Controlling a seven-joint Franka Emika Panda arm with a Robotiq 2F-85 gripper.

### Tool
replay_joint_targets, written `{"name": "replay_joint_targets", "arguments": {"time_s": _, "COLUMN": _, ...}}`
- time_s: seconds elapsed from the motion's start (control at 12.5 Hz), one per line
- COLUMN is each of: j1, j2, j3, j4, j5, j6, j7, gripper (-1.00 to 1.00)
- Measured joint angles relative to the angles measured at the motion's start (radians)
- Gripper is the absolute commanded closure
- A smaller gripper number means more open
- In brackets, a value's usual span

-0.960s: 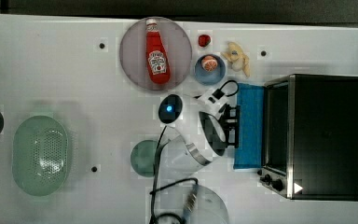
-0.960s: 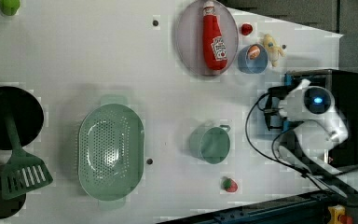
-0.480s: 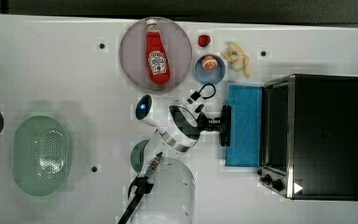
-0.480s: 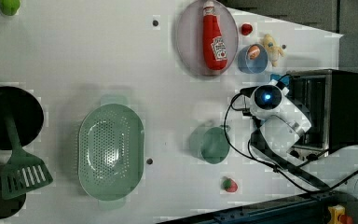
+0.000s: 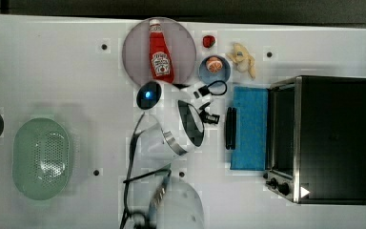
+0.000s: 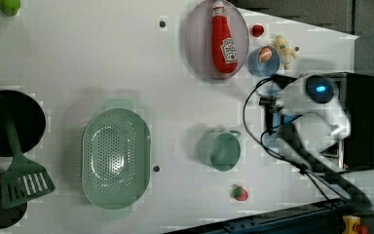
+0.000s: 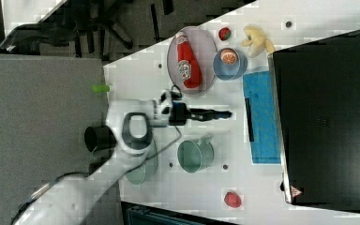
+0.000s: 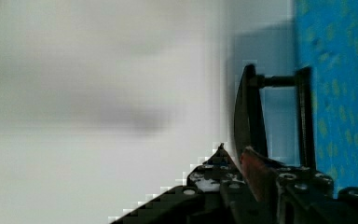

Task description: Flap open oven.

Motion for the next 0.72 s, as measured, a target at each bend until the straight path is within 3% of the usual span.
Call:
{"name": "replay_joint_targets", "arguments": {"time_s": 0.4, "j1": -0.005, "j2": -0.318, "j3": -0.032, "j4": 0.023, "j5": 0.304, "j6": -0.066, "j7": 0.0, "gripper": 0.65}}
{"name": "replay_joint_targets", "arguments": {"time_s": 0.72, "j1": -0.014, "j2": -0.465, "j3": -0.057, "j4": 0.082, "j5": 0.408, "j6": -0.241, "j7": 0.0, "gripper": 0.65}}
